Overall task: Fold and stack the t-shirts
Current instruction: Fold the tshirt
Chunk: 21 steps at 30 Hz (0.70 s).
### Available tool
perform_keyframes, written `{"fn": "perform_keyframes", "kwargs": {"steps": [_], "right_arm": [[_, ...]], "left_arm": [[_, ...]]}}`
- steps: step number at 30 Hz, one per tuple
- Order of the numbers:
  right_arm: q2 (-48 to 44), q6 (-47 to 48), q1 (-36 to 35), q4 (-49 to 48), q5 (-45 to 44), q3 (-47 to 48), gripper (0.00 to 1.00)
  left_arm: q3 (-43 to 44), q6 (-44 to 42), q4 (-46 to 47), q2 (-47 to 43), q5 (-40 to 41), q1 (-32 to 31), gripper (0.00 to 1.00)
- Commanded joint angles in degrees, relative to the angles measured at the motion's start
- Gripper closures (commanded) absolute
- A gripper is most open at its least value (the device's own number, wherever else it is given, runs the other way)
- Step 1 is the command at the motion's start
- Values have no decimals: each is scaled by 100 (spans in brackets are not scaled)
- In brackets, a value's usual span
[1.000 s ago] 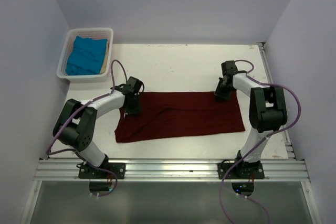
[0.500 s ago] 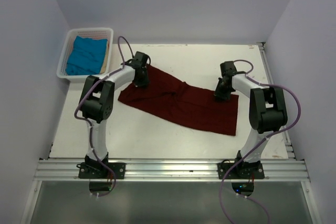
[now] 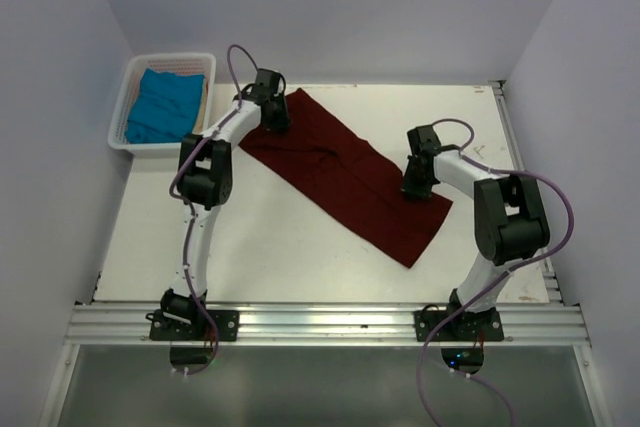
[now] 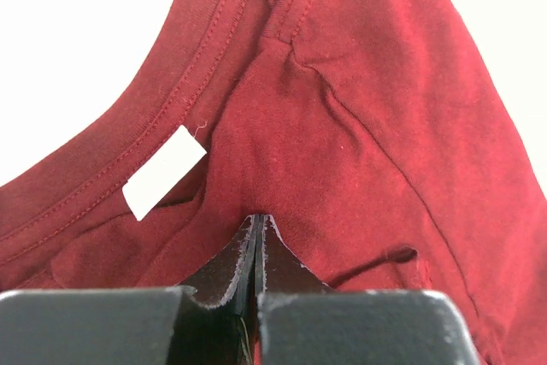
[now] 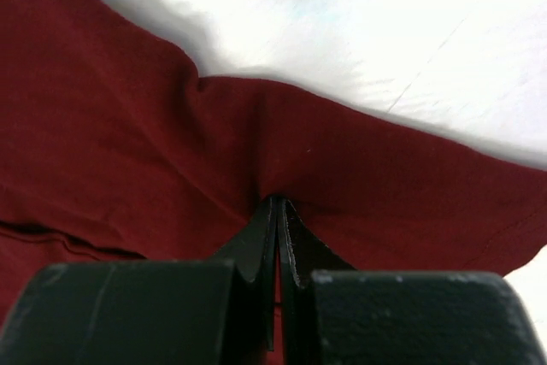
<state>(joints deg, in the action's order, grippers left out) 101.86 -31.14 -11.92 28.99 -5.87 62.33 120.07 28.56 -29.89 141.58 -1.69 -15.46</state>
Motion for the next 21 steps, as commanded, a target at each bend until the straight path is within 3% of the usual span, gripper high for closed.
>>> {"fn": "perform_keyframes", "kwargs": {"steps": [1, 11, 21], "right_arm": [[27, -235, -442, 370, 94, -458, 100], [-430, -876, -2005, 712, 77, -1073, 100], [-720, -1597, -3149, 1354, -20, -1047, 100]], "left_arm": [[219, -350, 97, 186, -743, 35, 100], [464, -491, 519, 414, -1412, 202, 100], [886, -553, 669, 757, -1650, 404, 100]]}}
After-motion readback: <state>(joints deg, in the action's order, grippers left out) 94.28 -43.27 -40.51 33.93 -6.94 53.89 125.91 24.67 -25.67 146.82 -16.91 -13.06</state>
